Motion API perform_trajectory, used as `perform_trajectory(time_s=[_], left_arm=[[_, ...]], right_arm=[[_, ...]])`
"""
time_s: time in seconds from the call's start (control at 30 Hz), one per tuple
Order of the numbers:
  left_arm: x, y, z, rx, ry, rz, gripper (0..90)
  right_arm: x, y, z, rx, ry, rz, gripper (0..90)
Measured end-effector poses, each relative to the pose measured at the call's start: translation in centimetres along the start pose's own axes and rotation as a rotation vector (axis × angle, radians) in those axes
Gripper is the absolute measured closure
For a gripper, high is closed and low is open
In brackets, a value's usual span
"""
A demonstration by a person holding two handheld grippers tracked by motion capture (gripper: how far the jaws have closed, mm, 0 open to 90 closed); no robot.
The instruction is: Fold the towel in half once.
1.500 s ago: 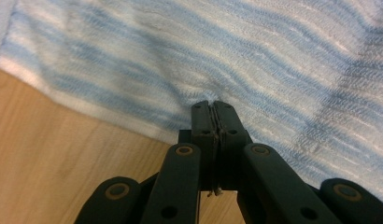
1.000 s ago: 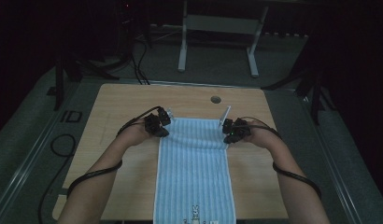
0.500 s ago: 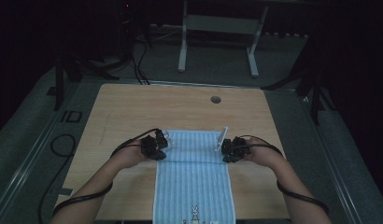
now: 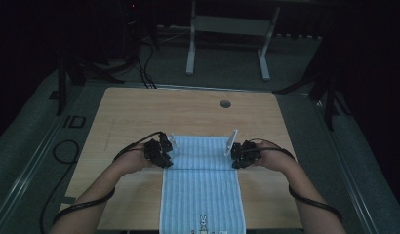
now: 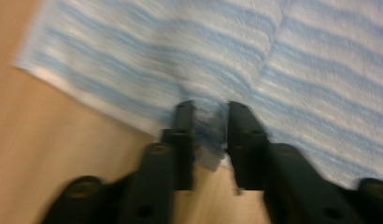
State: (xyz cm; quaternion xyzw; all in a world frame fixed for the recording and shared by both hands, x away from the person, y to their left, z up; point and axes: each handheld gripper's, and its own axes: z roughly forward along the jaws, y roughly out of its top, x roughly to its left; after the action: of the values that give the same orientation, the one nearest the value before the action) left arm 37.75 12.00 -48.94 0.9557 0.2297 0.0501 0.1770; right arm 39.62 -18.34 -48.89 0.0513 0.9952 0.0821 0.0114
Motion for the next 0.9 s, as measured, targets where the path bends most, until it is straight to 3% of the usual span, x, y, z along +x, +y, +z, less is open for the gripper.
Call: perform_trajectory(time_s=[0.07, 0.23, 0.33, 0.47, 0.57, 0.77, 0.83, 0.9], left_arm=[[0.9, 0.3, -0.7, -0.011, 0.017, -0.023, 61.2], [3.4, 1.1, -1.3, -0.019, 0.056, -0.078, 59.2], [4.8, 1.6, -0.6, 0.004, 0.094, -0.084, 58.6], [6.4, 1.9, 0.5, 0.012, 0.129, -0.105, 56.6], [7.2, 2.0, 1.3, 0.012, 0.148, -0.128, 55.5], [8.5, 2.7, 2.5, 0.0, 0.148, -0.176, 49.8], [8.8, 3.0, 3.3, 0.015, 0.141, -0.207, 44.7], [8.8, 3.2, 4.0, 0.037, 0.165, -0.216, 40.1]], right_arm=[[-0.7, 0.2, -0.8, 0.002, 0.018, 0.009, 81.8], [-2.8, 0.9, -2.2, -0.022, -0.035, 0.03, 73.3], [-4.6, 1.3, -2.0, -0.023, -0.082, 0.051, 69.9], [-7.0, 1.3, -1.1, -0.027, -0.122, 0.096, 65.3], [-8.4, 1.3, -0.1, -0.013, -0.155, 0.09, 64.8], [-9.7, 1.7, 1.4, 0.002, -0.187, 0.08, 59.1], [-9.9, 2.0, 2.1, 0.013, -0.181, 0.08, 58.9], [-10.1, 2.1, 2.8, 0.038, -0.179, 0.075, 58.9]])
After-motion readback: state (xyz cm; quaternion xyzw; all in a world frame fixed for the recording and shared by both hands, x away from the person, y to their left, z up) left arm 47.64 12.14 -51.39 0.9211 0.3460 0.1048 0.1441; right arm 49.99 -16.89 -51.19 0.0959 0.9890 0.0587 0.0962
